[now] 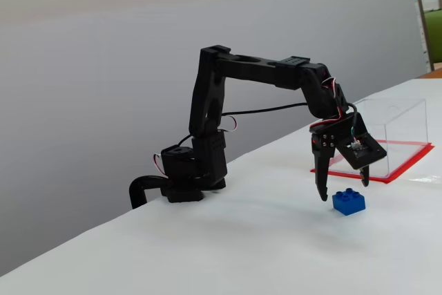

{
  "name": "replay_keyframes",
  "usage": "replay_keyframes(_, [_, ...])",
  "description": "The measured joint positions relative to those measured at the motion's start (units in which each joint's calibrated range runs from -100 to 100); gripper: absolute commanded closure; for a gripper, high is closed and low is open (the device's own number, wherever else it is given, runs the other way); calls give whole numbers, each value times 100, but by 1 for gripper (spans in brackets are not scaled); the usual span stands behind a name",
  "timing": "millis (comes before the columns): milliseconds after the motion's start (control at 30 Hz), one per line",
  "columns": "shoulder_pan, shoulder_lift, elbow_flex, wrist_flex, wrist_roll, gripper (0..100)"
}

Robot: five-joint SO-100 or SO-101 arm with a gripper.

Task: Pick the blue lego brick and place it into the transparent box

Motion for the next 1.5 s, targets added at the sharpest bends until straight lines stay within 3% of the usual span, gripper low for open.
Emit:
replay_keyframes(833, [-107, 541, -88, 0, 0, 70])
replay_keyframes(1300, [-107, 550, -177, 0, 0, 90])
replay_keyframes(1500, [-107, 550, -177, 0, 0, 88])
